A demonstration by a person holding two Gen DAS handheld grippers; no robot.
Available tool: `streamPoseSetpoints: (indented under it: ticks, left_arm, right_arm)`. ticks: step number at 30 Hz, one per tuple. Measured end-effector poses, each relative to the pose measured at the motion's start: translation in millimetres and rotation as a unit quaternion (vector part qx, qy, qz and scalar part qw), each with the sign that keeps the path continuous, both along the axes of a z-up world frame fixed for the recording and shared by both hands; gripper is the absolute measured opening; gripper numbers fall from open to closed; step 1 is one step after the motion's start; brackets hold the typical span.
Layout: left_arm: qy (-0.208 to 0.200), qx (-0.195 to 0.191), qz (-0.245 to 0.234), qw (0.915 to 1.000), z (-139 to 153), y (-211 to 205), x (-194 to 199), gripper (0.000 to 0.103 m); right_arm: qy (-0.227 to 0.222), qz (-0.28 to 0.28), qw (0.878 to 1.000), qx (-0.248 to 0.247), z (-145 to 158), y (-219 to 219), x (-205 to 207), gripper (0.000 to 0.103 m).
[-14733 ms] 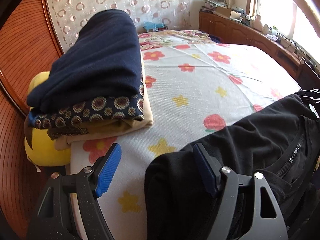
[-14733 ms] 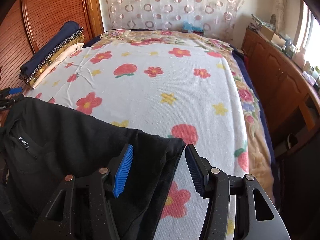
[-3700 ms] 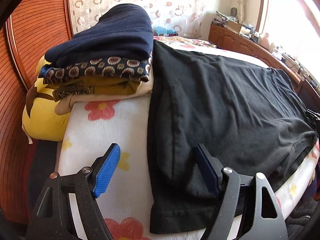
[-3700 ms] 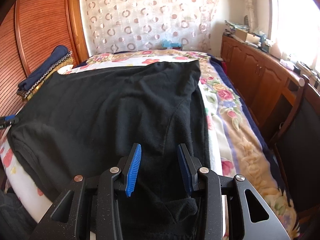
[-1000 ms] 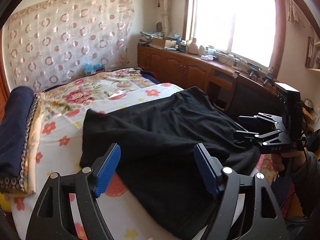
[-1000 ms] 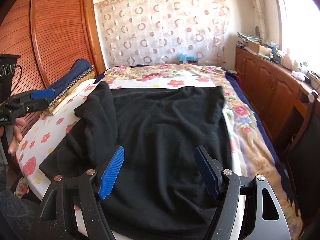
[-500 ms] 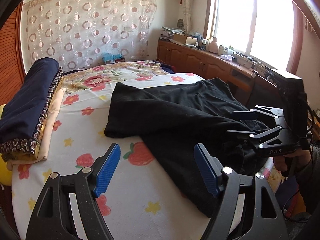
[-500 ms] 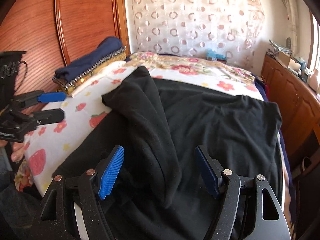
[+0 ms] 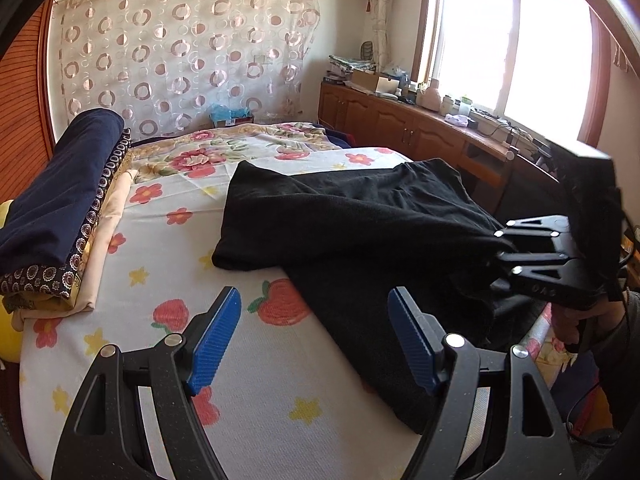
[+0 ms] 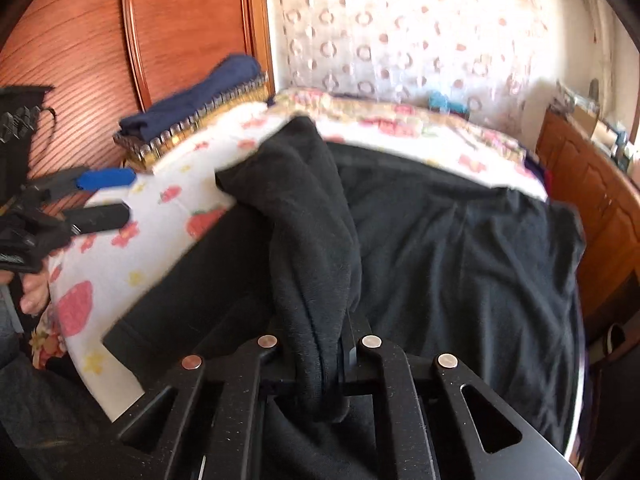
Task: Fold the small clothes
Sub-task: 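Grasp the shirt side with the right gripper, fold it inward, open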
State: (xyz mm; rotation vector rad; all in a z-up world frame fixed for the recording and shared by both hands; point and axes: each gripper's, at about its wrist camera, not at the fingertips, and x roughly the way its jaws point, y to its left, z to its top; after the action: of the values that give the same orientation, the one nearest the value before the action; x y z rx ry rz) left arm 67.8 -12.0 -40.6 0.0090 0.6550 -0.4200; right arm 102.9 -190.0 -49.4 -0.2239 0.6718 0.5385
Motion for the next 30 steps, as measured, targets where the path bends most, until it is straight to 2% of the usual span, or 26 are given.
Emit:
streamPoseSetpoints:
  ticks: [7, 13, 18, 22, 26, 28, 30]
  left_arm:
    - [-0.007, -0.017, -0.002, 0.9998, 9, 0, -1, 0.077]
    - [-0.018, -0.018, -0.018, 0.9995, 18, -10, -7, 0.077]
    - [-0.027, -0.016, -0.021, 0.9993, 18, -20, -6, 0.077]
    - [-0.065, -0.012, -0.013, 0.9977, 22, -29, -10, 0.077]
    - [-0.082, -0.020, -0.017, 0.9963, 23, -40, -10, 0.077]
    - [-0.081, -0.021, -0.019, 0.9963, 20, -46, -8, 0.077]
    - [-0.077, -0.020, -0.019, 0.9967, 18, -50, -6, 0.077]
  right_arm:
    - [-0.058, -0.019, 0.998, 0.006, 41, -21, -22, 0.010]
    - [-0.081, -0.067, 0.994, 0.006, 59, -68, -40, 0.010]
    - [-0.040, -0.113, 0.993, 0.000, 40, -112, -44, 0.010]
    - [-0.014, -0.141, 0.990, -0.011, 20, -122, -40, 0.010]
    - [-0.011, -0.144, 0.989, -0.001, 22, -121, -42, 0.010]
    - [-0.009, -0.147, 0.989, 0.002, 25, -122, -41, 0.013]
    - [-0.010, -0.158, 0.987, -0.009, 23, -129, -41, 0.022]
